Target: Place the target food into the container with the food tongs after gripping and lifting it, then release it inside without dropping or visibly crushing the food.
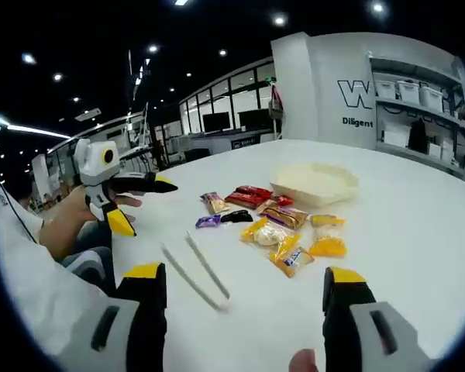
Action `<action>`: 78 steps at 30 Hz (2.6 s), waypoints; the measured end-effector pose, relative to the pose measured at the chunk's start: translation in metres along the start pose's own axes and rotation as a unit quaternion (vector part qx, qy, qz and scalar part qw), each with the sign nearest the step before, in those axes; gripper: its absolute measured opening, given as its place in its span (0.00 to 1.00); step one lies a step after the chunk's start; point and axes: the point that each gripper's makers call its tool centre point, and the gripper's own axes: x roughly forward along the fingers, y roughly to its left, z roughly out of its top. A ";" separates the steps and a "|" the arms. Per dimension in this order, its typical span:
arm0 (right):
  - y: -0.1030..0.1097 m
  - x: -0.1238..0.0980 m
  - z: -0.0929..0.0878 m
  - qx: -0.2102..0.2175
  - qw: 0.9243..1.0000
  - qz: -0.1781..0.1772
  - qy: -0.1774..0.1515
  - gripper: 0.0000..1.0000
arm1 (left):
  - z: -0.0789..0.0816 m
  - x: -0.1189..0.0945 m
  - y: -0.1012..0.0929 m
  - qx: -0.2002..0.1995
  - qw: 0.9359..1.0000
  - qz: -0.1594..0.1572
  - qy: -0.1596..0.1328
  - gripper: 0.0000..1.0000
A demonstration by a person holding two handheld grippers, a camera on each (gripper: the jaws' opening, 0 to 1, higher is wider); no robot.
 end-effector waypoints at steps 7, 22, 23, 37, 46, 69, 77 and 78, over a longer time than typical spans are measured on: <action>0.007 0.003 -0.003 -0.011 1.000 0.020 0.005 0.80 | -0.004 0.003 -0.004 0.004 1.000 -0.007 0.004 0.86; 0.008 -0.001 0.001 -0.011 1.000 0.013 0.001 0.82 | -0.001 0.002 -0.001 -0.001 1.000 0.003 0.001 0.92; 0.008 -0.001 0.001 -0.010 1.000 0.012 0.000 0.83 | 0.000 0.002 -0.001 -0.002 1.000 0.004 0.000 0.93; 0.006 -0.005 0.002 -0.005 1.000 -0.004 0.003 0.85 | 0.003 0.003 0.003 -0.014 1.000 0.013 0.000 0.99; 0.007 -0.006 0.002 -0.005 1.000 -0.003 0.005 0.85 | 0.004 0.003 0.003 -0.016 1.000 0.013 0.000 0.99; 0.006 -0.004 0.000 -0.003 1.000 0.000 0.007 0.84 | 0.003 0.004 0.003 -0.012 1.000 0.014 0.000 0.99; 0.007 -0.003 -0.002 -0.003 1.000 0.002 0.009 0.84 | 0.002 0.004 0.003 -0.010 1.000 0.014 0.002 0.99; 0.007 -0.003 -0.002 -0.004 1.000 0.003 0.009 0.84 | 0.002 0.004 0.003 -0.010 1.000 0.014 0.002 0.99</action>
